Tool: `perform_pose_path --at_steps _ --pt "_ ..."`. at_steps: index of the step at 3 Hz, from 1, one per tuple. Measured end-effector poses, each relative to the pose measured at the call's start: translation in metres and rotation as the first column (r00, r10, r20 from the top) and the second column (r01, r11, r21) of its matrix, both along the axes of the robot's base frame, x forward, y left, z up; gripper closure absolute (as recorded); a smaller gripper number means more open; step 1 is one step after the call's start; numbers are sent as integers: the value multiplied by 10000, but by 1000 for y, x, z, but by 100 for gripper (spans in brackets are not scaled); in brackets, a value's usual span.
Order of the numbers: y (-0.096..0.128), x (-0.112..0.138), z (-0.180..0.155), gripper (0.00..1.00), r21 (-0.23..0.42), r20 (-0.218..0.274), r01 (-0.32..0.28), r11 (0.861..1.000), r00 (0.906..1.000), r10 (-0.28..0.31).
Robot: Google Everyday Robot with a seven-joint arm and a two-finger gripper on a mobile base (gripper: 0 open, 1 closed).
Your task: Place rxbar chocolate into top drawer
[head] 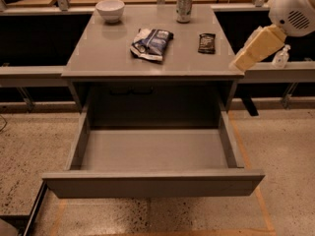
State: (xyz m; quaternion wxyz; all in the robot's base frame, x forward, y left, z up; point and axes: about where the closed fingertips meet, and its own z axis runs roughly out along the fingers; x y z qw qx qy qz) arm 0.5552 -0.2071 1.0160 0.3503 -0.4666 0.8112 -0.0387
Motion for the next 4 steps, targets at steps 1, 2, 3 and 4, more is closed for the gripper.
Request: perform_pose_path --at_steps 1,2,3,4 --pt "-3 50 -23 0 873 455 41 9962 9989 -81" --pt "-3 58 -31 0 976 472 78 9952 9988 -124" --pt "-3 61 -35 0 1145 399 238 9931 9988 -286" --pt "10 86 -46 0 1539 629 290 9877 9973 -391"
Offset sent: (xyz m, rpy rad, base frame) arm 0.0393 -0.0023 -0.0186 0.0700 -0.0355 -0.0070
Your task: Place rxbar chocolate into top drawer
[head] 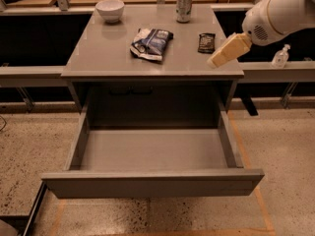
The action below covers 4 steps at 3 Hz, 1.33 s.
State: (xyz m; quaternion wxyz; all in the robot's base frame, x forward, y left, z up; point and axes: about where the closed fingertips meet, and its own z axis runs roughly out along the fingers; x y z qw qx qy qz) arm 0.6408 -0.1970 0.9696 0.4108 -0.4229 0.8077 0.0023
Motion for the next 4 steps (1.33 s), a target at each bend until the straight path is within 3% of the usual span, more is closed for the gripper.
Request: perform_pose_path --at_steps 1,2,3,4 --pt "7 40 -28 0 640 38 44 9979 10000 -46" --pt "7 39 -29 0 643 -7 59 9979 10000 -59" --pt "7 50 -35 0 1060 29 271 9940 9996 -276" --pt "9 73 -41 0 1534 92 419 9873 9990 -439"
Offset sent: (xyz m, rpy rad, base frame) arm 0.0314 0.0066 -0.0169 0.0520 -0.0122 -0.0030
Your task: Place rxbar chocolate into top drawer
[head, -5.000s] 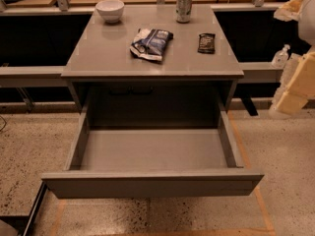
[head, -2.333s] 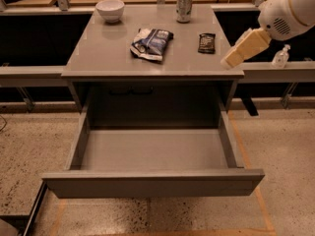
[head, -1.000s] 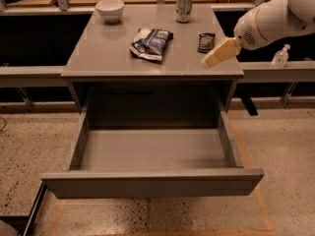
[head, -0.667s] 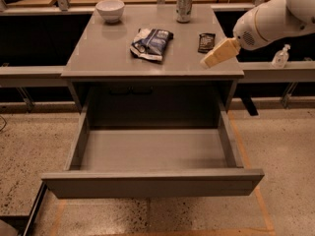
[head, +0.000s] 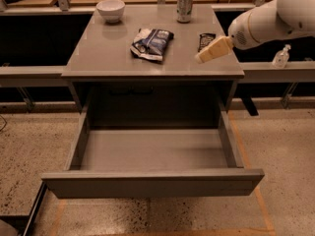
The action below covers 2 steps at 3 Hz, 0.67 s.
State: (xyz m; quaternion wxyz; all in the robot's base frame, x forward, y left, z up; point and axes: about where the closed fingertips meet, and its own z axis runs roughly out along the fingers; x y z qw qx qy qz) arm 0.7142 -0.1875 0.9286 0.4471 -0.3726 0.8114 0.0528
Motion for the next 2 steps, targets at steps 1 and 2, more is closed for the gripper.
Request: perform_pose_path --at_steps 1,2 --pt "4 28 -10 0 262 15 56 9996 10000 -56" --pt "7 61 -27 0 331 -111 180 9993 9998 -176"
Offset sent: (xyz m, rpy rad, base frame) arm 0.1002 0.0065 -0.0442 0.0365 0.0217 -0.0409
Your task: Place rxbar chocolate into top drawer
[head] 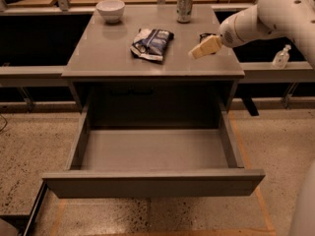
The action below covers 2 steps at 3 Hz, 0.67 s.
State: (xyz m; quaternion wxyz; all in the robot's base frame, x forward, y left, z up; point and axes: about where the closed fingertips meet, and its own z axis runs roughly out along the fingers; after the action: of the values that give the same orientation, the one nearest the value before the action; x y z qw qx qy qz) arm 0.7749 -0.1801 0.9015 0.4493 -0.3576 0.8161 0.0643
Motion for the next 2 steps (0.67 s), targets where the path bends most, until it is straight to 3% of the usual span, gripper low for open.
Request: perform_pose_path --at_steps 2 --pt "-1 48 -27 0 279 -170 498 9984 9986 -493"
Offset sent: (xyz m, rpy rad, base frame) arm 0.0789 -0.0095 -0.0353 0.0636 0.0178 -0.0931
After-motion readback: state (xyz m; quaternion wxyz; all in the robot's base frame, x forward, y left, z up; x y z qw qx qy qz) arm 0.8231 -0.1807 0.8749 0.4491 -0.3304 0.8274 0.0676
